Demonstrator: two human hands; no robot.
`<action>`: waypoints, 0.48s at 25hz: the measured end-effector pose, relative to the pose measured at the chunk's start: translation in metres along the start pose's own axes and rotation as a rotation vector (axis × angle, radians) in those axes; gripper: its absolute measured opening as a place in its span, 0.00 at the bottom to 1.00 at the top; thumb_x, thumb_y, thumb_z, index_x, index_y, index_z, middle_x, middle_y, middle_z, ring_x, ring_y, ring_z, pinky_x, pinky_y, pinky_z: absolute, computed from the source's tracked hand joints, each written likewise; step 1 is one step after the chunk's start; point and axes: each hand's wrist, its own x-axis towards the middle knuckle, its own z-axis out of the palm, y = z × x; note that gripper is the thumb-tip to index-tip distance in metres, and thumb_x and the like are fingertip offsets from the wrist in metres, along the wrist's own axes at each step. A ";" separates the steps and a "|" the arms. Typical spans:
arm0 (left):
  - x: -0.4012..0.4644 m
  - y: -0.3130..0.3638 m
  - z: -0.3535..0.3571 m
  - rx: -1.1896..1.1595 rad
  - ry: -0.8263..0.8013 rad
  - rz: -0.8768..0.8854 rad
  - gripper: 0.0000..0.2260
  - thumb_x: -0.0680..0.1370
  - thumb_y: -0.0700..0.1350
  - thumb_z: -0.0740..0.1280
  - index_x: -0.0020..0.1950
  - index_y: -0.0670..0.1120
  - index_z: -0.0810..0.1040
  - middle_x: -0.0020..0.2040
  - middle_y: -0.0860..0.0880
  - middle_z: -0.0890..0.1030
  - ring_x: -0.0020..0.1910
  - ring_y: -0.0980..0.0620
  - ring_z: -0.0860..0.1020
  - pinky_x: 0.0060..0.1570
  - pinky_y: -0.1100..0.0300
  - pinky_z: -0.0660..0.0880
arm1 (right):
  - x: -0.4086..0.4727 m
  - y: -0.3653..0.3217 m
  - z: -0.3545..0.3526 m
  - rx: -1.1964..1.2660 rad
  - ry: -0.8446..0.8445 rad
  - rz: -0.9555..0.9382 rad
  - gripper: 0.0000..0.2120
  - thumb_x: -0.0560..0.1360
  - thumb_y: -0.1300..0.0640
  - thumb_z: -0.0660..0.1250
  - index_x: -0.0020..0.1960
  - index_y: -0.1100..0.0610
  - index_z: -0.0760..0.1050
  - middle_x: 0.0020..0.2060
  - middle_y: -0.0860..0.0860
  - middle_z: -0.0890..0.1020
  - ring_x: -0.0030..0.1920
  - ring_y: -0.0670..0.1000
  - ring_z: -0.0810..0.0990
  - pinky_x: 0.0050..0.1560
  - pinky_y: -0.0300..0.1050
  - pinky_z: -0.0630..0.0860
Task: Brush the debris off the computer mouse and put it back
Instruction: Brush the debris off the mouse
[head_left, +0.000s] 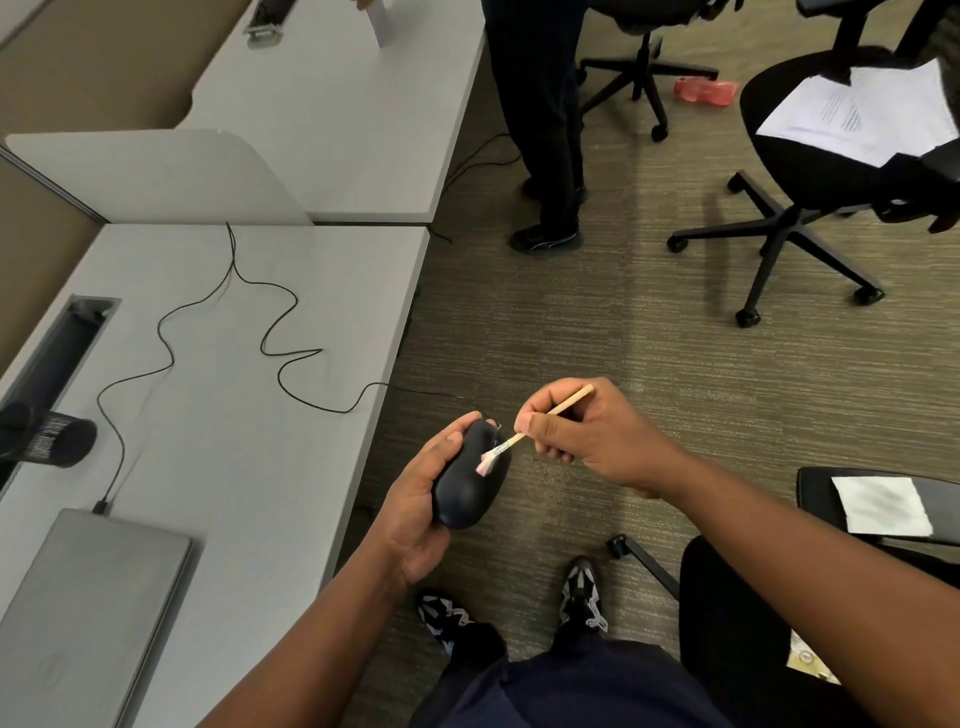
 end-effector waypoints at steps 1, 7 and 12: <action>0.000 0.000 0.000 0.010 -0.007 -0.001 0.17 0.78 0.50 0.68 0.64 0.50 0.86 0.66 0.46 0.85 0.61 0.49 0.85 0.58 0.53 0.78 | 0.000 0.001 0.000 -0.010 0.015 -0.006 0.06 0.80 0.59 0.72 0.45 0.56 0.84 0.32 0.49 0.81 0.33 0.44 0.77 0.33 0.36 0.74; -0.004 0.001 -0.001 0.058 -0.031 -0.015 0.20 0.78 0.50 0.68 0.69 0.47 0.83 0.66 0.46 0.85 0.62 0.50 0.84 0.59 0.53 0.78 | 0.003 0.004 -0.006 -0.233 0.097 -0.037 0.05 0.80 0.56 0.72 0.46 0.55 0.84 0.33 0.46 0.80 0.32 0.43 0.75 0.34 0.38 0.72; -0.002 0.000 0.000 0.054 -0.043 -0.014 0.21 0.79 0.50 0.67 0.71 0.48 0.81 0.67 0.47 0.85 0.61 0.51 0.84 0.56 0.55 0.80 | 0.005 0.007 -0.007 -0.210 0.232 -0.067 0.04 0.79 0.61 0.71 0.48 0.52 0.82 0.30 0.42 0.78 0.29 0.42 0.72 0.30 0.38 0.69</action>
